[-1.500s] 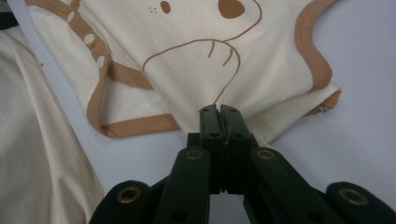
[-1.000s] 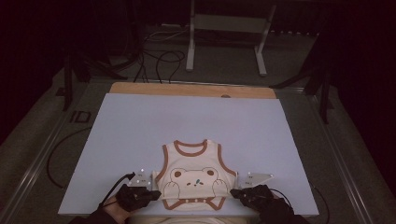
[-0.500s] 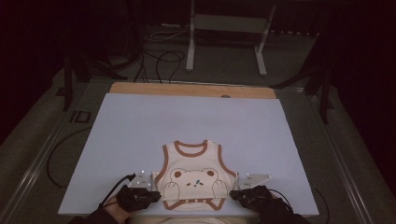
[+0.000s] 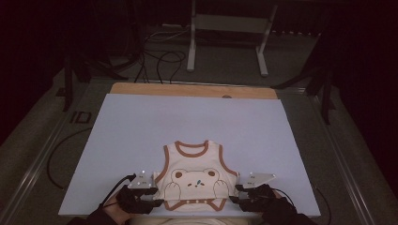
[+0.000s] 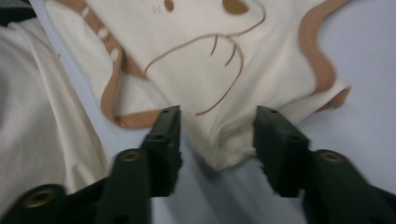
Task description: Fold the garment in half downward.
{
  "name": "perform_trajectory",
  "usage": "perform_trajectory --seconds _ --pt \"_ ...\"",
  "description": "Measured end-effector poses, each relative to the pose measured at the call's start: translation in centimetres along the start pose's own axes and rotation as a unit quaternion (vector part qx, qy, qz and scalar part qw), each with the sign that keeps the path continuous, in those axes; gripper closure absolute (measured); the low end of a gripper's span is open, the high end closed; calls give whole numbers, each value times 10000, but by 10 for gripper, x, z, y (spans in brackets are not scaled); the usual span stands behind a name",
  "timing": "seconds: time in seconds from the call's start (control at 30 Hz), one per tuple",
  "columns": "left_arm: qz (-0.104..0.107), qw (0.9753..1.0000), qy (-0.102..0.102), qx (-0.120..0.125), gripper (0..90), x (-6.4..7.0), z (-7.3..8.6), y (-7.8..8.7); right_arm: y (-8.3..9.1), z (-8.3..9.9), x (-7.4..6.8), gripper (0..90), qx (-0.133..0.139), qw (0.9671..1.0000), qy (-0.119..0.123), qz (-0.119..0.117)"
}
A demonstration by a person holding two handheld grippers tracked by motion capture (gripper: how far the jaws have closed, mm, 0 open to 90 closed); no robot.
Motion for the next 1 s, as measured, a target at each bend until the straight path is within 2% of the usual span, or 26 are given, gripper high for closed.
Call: perform_trajectory --seconds 0.1,0.13,0.2,0.23,0.3,0.33,0.37,0.5,0.73,0.83,0.87,0.93,1.0 --pt "-7 10000 28 14 440 -1 -1 1 1 -1 1 453 50 10000 9 -7" --pt "5 10000 53 7 378 -2 -2 5 6 -6 3 357 130 9999 -35 -46" --pt "-18 10000 35 -13 303 -3 -3 7 7 -7 4 324 164 9999 -23 -48" --pt "-15 9999 100 -36 281 -6 -5 11 10 -11 6 288 186 9998 -77 -40" --pt "10 9999 98 -54 149 -6 -7 15 13 -14 7 235 279 9995 -107 -61" --pt "10 9999 98 -54 144 -6 -7 15 13 -14 7 235 279 9995 -107 -61" --pt "-31 10000 59 -57 135 -8 -10 19 16 -17 8 184 343 9993 -78 -104" --pt "-14 9999 -55 -90 13 -9 -15 26 21 -24 11 156 493 9986 -99 -146" --pt "-74 9996 -247 -71 0 -11 -25 35 27 -35 14 101 613 9980 -12 -177" --pt "-88 9993 -365 -5 0 -14 -34 42 32 -44 19 101 695 9975 42 -92" --pt "-88 9993 -365 -5 0 -14 -34 42 33 -46 20 102 685 9976 95 -52" --pt "-139 9987 -489 -16 0 -17 -41 45 35 -50 22 102 664 9976 197 55" --pt "-123 9983 -568 -2 0 -20 -46 48 38 -55 26 102 704 9973 200 92"
Point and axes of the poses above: each handheld gripper's, and its own axes: y roughly backward along the jaws, z roughly out of its underside, x roughly to its right, the point moved 3 cm from there along -y, roughly forward along the jaws, and after that the axes turned 10 degrees about -x, right-handed, at the moved point
